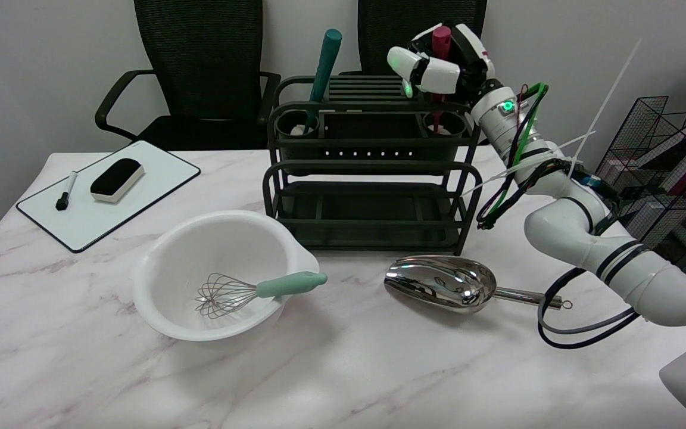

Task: Pick up the pink sponge bottle brush.

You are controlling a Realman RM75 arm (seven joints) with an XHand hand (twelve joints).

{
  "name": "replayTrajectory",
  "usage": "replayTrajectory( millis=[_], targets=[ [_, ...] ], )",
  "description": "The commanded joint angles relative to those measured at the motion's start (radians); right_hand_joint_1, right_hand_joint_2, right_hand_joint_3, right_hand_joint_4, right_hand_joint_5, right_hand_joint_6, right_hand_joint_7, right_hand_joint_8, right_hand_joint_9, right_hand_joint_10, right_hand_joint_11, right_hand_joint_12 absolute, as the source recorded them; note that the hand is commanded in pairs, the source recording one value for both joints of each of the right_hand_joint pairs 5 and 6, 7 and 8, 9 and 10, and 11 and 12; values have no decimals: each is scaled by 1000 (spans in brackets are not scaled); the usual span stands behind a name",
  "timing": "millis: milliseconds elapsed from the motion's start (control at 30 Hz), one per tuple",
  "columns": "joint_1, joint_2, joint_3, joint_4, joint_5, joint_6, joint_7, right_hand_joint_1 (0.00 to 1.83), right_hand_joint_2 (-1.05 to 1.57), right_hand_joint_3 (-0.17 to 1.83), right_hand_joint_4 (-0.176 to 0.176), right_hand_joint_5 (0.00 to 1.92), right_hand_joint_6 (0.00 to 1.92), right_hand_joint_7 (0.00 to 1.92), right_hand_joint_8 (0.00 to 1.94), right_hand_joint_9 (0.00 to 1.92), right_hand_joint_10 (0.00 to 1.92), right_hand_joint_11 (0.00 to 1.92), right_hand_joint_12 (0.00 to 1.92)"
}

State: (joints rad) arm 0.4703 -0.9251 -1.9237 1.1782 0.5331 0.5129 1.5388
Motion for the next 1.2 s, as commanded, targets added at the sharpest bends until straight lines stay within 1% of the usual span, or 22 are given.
replayTrajectory(
  millis=[33, 267, 500, 667, 867, 1000, 1200],
  targets=[
    [8, -3, 0, -16, 2, 0, 0, 1082, 777, 750, 0, 1869, 1869, 1665, 1665, 1711, 1711, 1494, 1494],
    [21, -6, 0, -22, 2, 0, 0, 1057, 827, 762, 0, 1905, 1905, 1682, 1682, 1725, 1725, 1531, 1531],
    [42, -12, 0, -30, 2, 1, 0, 1045, 845, 765, 0, 1898, 1898, 1691, 1691, 1741, 1741, 1547, 1547],
    [44, -12, 7, -31, 2, 3, 0, 1032, 865, 774, 0, 1866, 1866, 1768, 1768, 1777, 1777, 1577, 1577],
    [44, -12, 11, -37, 2, 6, 0, 1021, 896, 799, 0, 1920, 1920, 1886, 1886, 1838, 1838, 1637, 1637],
    [44, -15, 11, -45, 10, 11, 0, 1032, 871, 802, 0, 1920, 1920, 1920, 1920, 1862, 1862, 1669, 1669],
    [44, -19, 10, -53, 12, 11, 0, 1036, 858, 808, 0, 1920, 1920, 1920, 1920, 1901, 1901, 1732, 1732]
  ],
)
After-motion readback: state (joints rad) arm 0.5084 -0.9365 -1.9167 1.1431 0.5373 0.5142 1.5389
